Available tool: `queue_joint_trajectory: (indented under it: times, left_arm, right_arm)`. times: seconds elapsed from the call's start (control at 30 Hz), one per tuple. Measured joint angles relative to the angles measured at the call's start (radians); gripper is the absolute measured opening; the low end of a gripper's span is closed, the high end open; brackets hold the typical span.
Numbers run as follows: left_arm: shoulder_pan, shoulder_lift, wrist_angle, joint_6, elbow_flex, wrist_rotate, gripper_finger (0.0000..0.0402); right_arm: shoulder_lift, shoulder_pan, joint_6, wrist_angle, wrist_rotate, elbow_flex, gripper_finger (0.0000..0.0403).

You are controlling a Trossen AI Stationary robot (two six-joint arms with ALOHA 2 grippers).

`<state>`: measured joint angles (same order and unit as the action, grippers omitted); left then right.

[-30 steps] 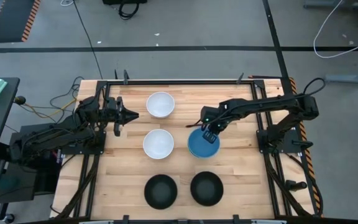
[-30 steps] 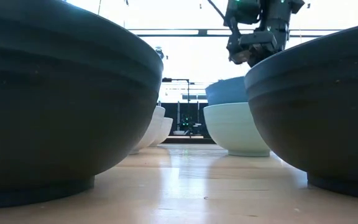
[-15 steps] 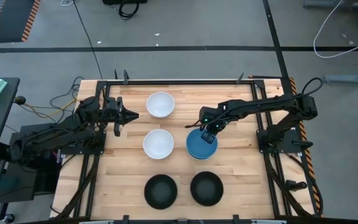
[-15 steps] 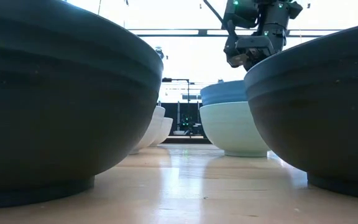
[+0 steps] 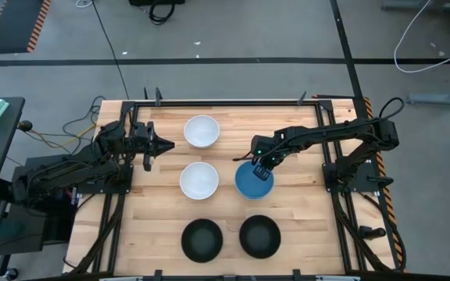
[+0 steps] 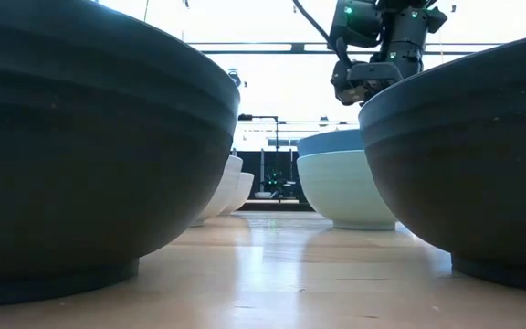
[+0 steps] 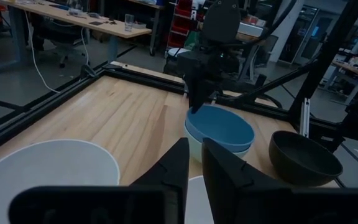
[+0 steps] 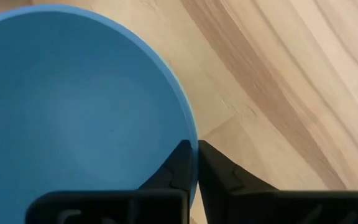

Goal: Nest bowls inside each other
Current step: Stack the blue bowl on the green bowl, then stack the top white bowl on the blue bowl

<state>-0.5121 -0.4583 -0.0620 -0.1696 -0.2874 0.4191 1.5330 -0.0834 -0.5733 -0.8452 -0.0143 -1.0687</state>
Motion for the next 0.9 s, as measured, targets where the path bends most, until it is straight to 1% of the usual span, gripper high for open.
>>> queue_joint_trajectory:
  times: [0.17,0.4,0.6,0.9]
  left_arm:
    - [0.000,0.000,0.000,0.000,0.000,0.000,0.0054]
    - [0.000,0.000,0.000,0.000,0.000,0.000,0.0049]
    - [0.000,0.000,0.000,0.000,0.000,0.000,0.0052]
    - [0.000,0.000,0.000,0.000,0.000,0.000,0.0048]
  right_arm:
    - [0.000,0.000,-0.008,0.000,0.000,0.000,0.0057]
    - [0.000,0.000,-0.011,0.000,0.005,-0.001,0.0081]
    - [-0.018,0.000,-0.012,-0.004,0.012,-0.001,0.0096]
    - [-0.102,0.000,-0.049,-0.003,0.012,-0.002,0.0103]
